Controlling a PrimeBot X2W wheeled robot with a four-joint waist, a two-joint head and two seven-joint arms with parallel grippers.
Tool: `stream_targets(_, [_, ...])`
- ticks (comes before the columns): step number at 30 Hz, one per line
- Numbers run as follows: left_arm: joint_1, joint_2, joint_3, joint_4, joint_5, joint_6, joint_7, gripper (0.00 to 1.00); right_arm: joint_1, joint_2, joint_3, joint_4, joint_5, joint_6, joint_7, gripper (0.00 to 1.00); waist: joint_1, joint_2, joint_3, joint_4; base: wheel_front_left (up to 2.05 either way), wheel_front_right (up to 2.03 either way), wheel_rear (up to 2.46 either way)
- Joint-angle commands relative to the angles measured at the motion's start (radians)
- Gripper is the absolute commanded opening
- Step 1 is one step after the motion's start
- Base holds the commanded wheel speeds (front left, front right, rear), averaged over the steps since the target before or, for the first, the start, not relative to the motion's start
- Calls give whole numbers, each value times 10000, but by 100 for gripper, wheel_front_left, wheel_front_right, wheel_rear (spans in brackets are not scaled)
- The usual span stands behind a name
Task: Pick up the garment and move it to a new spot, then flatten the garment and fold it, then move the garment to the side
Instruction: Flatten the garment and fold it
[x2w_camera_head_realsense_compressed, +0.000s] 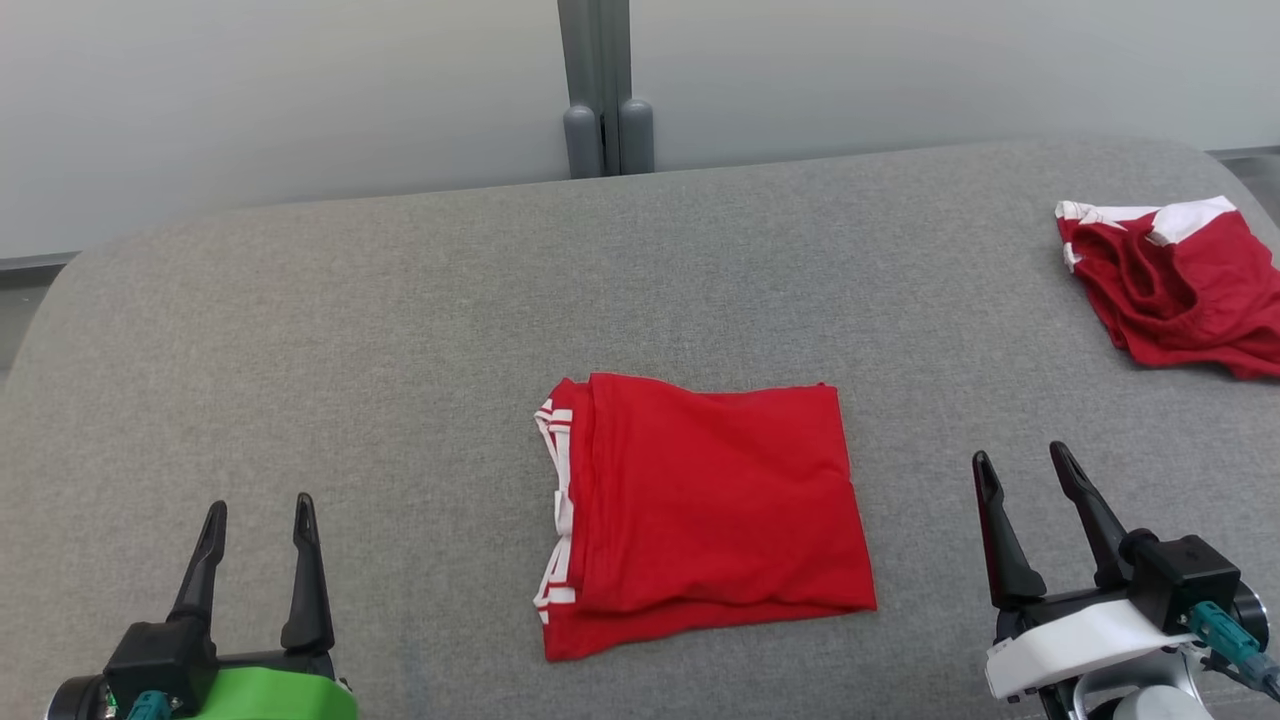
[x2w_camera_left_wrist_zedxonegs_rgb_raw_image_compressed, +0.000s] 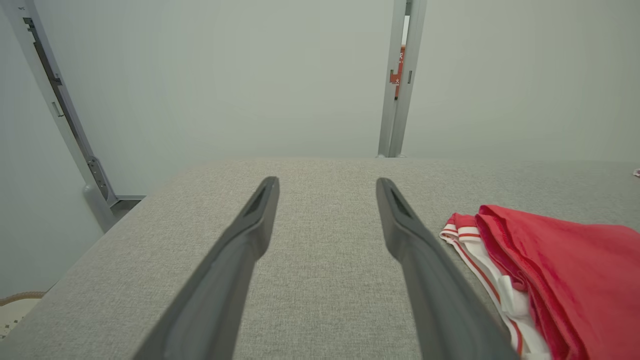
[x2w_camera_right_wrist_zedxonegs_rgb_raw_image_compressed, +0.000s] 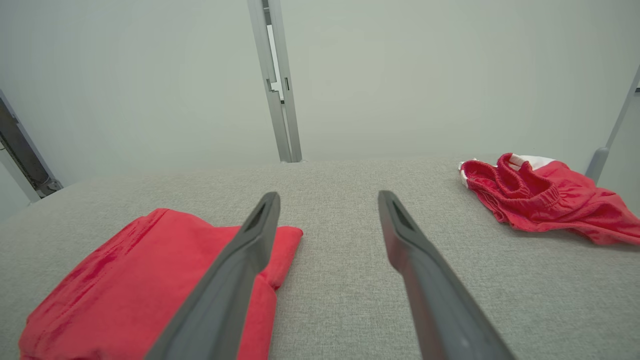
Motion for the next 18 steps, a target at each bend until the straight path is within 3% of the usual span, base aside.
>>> stream_targets(1, [188, 18, 4, -48, 35, -54, -26, 100, 127, 29, -31, -42, -96, 1, -26, 100, 0, 0, -90, 73, 0, 0, 0])
stream_targets(18, [278, 17, -50, 12, -33, -65, -26, 100, 229, 92, 41, 99, -228, 1, -26, 100, 0, 0, -209, 181, 0, 0, 0])
